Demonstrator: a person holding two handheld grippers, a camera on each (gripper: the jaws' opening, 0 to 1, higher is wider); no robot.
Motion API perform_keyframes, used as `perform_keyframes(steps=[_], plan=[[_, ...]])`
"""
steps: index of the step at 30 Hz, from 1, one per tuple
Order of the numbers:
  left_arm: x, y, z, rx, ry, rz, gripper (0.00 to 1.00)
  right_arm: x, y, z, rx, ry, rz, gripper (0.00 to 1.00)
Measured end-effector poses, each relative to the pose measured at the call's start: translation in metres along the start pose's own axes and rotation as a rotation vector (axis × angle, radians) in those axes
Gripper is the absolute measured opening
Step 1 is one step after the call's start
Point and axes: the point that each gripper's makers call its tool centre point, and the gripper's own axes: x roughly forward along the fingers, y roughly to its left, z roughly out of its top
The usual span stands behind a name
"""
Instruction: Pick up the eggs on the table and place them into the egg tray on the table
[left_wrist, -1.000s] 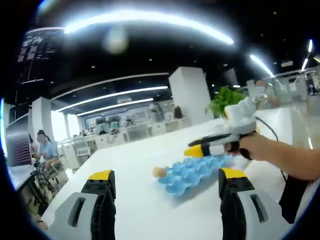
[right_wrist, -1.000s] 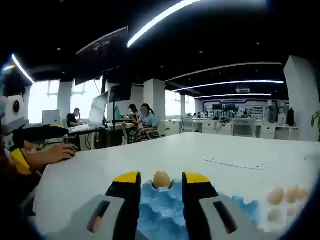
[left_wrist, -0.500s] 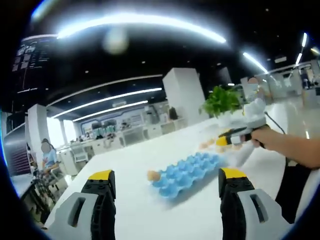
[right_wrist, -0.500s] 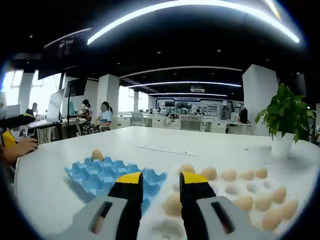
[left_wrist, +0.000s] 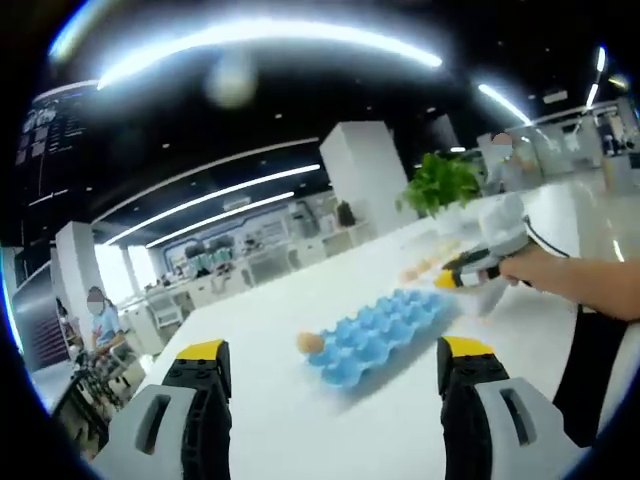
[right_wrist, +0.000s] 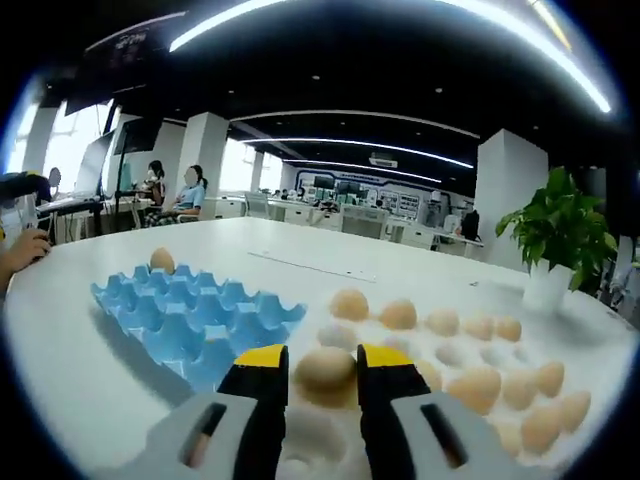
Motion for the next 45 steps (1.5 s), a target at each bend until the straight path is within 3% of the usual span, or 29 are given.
perform_keyframes(steps=[2, 6, 11, 12, 14, 16, 17, 21, 23, 27, 30, 32, 38, 45], plan=[[0.000, -0.001, 0.001, 0.007, -0.001, 0.001, 0.87, 0.002, -0.006, 0.001, -0.038, 0.014, -0.018, 0.26], [0.000, -0.001, 0.001, 0.008, -0.001, 0.000, 0.87, 0.003, -0.003, 0.001, -0.031, 0.014, -0.010, 0.24], [0.001, -0.005, 0.001, 0.016, 0.002, -0.009, 0.87, -0.004, -0.009, 0.010, 0.088, -0.061, 0.026, 0.19], [0.001, -0.004, 0.001, 0.016, 0.001, -0.009, 0.87, -0.007, -0.004, 0.013, 0.099, -0.075, 0.035, 0.00], [0.001, -0.003, 0.000, 0.018, 0.004, -0.003, 0.86, -0.016, -0.011, 0.030, 0.118, -0.134, 0.014, 0.01], [0.003, -0.002, -0.005, 0.028, 0.019, 0.001, 0.86, -0.015, -0.006, 0.034, 0.021, -0.112, 0.030, 0.01], [0.004, -0.002, -0.007, 0.034, 0.028, 0.002, 0.86, -0.013, -0.004, 0.031, 0.009, -0.088, 0.033, 0.01], [0.005, -0.003, -0.011, 0.052, 0.045, -0.003, 0.86, -0.004, 0.000, 0.016, 0.070, -0.036, 0.042, 0.19], [0.004, -0.006, -0.010, 0.060, 0.045, -0.010, 0.86, 0.001, -0.002, 0.004, 0.080, 0.003, 0.045, 0.20], [0.003, -0.006, -0.006, 0.060, 0.031, -0.012, 0.86, 0.003, 0.002, 0.004, 0.080, 0.014, 0.049, 0.22], [0.003, -0.006, -0.006, 0.058, 0.029, -0.012, 0.86, 0.005, 0.006, 0.003, 0.055, 0.044, 0.057, 0.30], [0.004, -0.007, -0.006, 0.057, 0.031, -0.013, 0.86, 0.006, 0.004, -0.001, -0.001, 0.082, 0.038, 0.29], [0.005, -0.016, -0.003, 0.068, 0.028, -0.031, 0.86, 0.019, -0.006, 0.000, -0.004, 0.096, 0.028, 0.27], [0.007, -0.023, -0.002, 0.081, 0.029, -0.048, 0.86, 0.004, -0.008, 0.002, 0.067, 0.032, 0.033, 0.25]])
